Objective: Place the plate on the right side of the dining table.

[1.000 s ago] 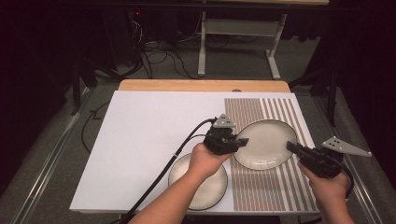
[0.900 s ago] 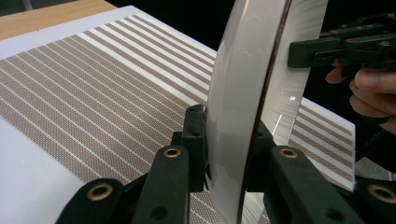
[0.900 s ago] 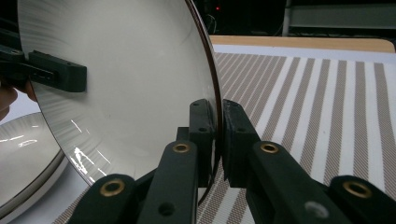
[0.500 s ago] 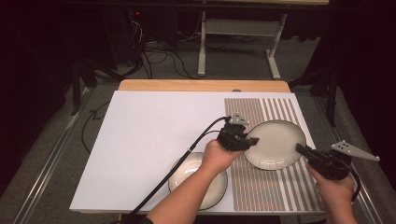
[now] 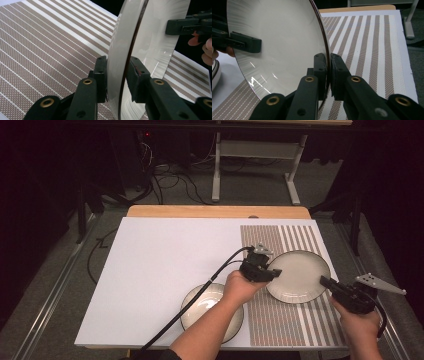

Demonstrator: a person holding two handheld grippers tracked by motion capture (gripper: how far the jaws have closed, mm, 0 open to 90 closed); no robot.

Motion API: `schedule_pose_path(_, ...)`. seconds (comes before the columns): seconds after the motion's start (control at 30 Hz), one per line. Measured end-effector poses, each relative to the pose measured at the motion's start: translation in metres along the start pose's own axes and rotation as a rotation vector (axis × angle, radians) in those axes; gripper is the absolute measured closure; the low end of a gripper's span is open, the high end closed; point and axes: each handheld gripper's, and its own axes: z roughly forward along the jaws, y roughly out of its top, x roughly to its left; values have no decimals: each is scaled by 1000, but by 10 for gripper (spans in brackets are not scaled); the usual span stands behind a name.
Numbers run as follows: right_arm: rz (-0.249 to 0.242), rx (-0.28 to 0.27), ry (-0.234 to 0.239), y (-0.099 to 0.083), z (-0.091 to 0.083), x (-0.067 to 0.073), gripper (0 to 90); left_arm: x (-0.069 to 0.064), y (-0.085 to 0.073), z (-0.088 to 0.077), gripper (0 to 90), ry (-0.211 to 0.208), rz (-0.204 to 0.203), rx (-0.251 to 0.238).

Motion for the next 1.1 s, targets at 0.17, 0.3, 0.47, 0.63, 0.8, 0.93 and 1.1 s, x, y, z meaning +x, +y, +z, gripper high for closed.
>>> schedule_pose_path(0.17,-9,6,-9,-1,1,-1,868,1,-1,4,696,1,-10,5)
schedule_pose_path(0.3,-7,12,-16,-2,2,-1,869,3,-2,7,691,5,-9,15)
schedule_pose_path(0.47,-8,14,-13,-3,3,-3,869,3,-2,8,690,10,-8,14)
schedule_pose_path(0.63,-8,19,-13,-3,4,-3,868,3,-2,9,687,11,-14,14)
schedule_pose_path(0.8,-2,23,-13,-4,4,-6,867,2,1,11,686,16,-12,21)
schedule_pose_path(0.93,4,26,-14,-5,4,-7,867,2,1,13,674,28,-17,17)
schedule_pose_path(1.1,4,23,-8,-5,3,-6,871,0,1,13,628,61,2,10)
